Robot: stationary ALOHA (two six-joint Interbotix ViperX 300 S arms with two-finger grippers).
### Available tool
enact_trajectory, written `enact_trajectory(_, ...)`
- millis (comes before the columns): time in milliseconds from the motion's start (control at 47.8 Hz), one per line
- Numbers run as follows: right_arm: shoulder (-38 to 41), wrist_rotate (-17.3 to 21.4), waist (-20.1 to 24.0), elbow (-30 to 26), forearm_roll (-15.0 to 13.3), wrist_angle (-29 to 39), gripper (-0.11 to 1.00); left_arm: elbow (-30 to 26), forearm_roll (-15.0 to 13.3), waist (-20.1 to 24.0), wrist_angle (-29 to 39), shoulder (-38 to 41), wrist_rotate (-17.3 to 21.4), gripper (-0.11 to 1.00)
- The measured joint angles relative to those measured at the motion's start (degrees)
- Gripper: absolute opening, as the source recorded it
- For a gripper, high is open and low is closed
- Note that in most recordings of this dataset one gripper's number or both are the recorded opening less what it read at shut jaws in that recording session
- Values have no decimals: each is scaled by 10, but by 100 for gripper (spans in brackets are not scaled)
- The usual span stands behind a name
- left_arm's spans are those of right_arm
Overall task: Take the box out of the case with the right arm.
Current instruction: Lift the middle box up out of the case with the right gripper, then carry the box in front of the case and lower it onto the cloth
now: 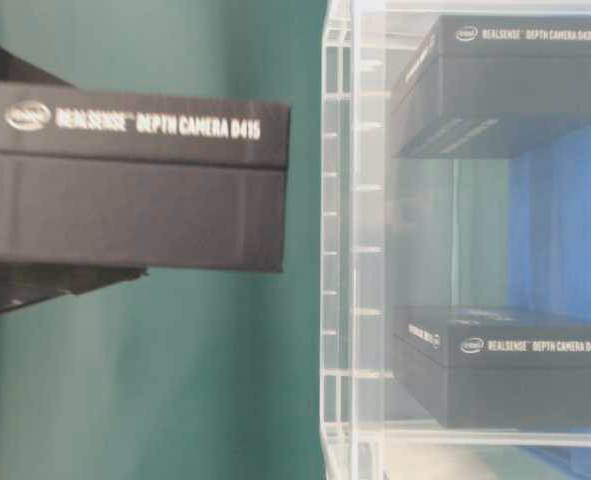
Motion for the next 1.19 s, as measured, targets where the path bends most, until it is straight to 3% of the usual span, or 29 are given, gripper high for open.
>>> enact_trajectory(356,0,72,68,-3,3,-15,65,0,0,0,0,-4,0,2)
enact_trajectory(879,19,70,67,0,16,-19,65,0,0,0,0,-5,0,2)
enact_trajectory(1192,29,76,67,56,23,-65,65,0,0,0,0,-4,0,2)
